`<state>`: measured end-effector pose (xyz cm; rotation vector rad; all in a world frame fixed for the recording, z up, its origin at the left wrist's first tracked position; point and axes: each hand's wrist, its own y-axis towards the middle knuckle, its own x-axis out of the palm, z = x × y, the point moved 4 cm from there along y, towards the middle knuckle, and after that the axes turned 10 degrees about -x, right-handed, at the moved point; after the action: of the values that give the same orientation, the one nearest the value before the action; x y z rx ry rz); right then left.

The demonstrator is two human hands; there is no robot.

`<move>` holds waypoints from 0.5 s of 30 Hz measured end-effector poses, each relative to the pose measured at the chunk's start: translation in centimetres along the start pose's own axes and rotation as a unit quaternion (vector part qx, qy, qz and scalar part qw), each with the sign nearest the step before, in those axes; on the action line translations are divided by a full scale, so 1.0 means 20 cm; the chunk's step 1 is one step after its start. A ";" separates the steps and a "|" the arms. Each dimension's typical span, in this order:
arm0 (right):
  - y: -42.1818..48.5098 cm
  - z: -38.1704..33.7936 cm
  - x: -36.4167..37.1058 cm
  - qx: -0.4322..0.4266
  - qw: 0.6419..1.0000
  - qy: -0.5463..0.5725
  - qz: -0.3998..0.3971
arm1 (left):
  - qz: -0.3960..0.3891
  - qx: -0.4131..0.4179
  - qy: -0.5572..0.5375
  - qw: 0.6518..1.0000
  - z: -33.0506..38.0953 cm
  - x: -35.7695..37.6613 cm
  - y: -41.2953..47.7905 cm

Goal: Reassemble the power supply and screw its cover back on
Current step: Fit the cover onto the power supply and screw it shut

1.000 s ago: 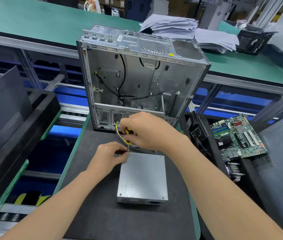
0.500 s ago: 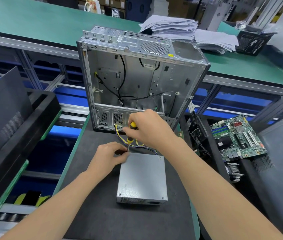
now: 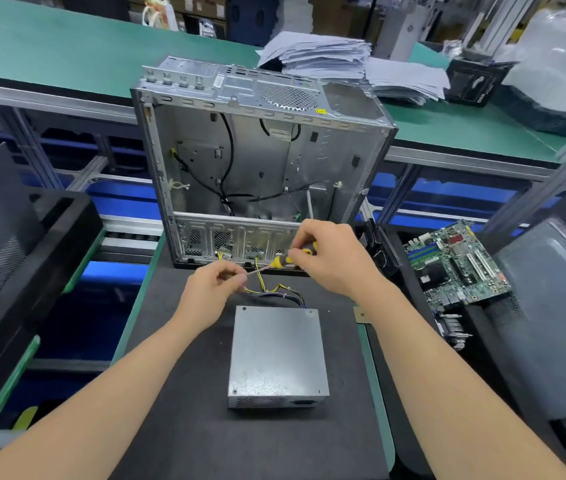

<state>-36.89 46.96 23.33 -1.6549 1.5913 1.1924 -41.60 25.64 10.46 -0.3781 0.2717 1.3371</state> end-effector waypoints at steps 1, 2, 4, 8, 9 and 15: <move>-0.03 0.06 -0.01 0.023 1.000 0.006 -0.009 | 0.007 -0.010 -0.017 1.000 0.02 0.02 0.02; -0.07 0.13 -0.02 0.047 0.999 0.012 -0.021 | 0.008 -0.013 -0.026 1.000 0.05 0.05 0.03; -0.17 0.25 -0.02 0.093 0.994 0.017 -0.060 | -0.011 -0.005 -0.030 0.999 0.14 0.13 0.06; -0.39 0.46 0.05 0.167 0.976 0.028 -0.139 | -0.053 0.011 -0.016 0.998 0.30 0.36 0.09; -0.44 0.51 0.07 0.189 0.971 0.042 -0.138 | -0.059 0.009 -0.002 0.998 0.33 0.42 0.09; -0.73 0.67 0.26 0.362 0.917 0.136 -0.100 | -0.128 0.087 0.162 0.975 0.42 0.68 0.02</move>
<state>-26.20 58.21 9.85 -1.4527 1.6859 0.2018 -39.15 41.35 12.48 -0.4666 0.5892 0.9869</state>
